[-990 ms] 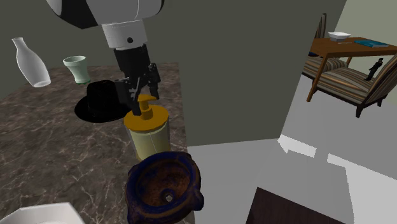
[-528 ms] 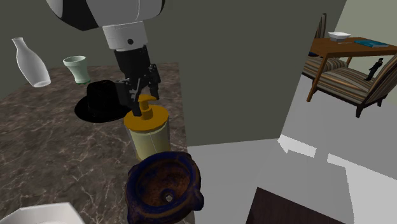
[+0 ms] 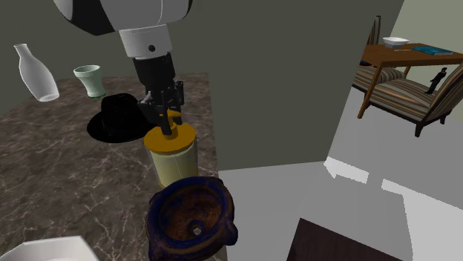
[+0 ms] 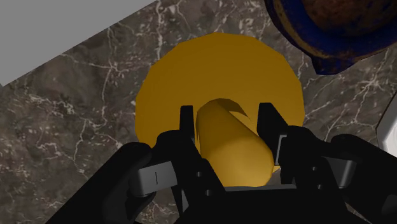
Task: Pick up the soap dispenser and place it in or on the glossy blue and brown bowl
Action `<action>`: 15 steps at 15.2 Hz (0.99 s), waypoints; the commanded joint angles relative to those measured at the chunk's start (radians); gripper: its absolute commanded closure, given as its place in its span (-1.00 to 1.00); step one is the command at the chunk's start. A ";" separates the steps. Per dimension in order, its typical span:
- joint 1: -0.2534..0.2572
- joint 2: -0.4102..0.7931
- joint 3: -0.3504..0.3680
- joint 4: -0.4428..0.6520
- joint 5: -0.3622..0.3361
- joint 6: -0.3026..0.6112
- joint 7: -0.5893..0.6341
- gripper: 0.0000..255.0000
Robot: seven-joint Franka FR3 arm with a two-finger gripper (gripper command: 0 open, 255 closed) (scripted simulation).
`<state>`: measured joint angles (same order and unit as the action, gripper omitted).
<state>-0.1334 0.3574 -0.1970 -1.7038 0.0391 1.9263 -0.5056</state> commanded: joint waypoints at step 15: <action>0.001 -0.045 -0.005 0.113 -0.010 -0.157 0.003 1.00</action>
<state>-0.1330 0.3137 -0.2016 -1.6054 0.0293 1.7839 -0.5032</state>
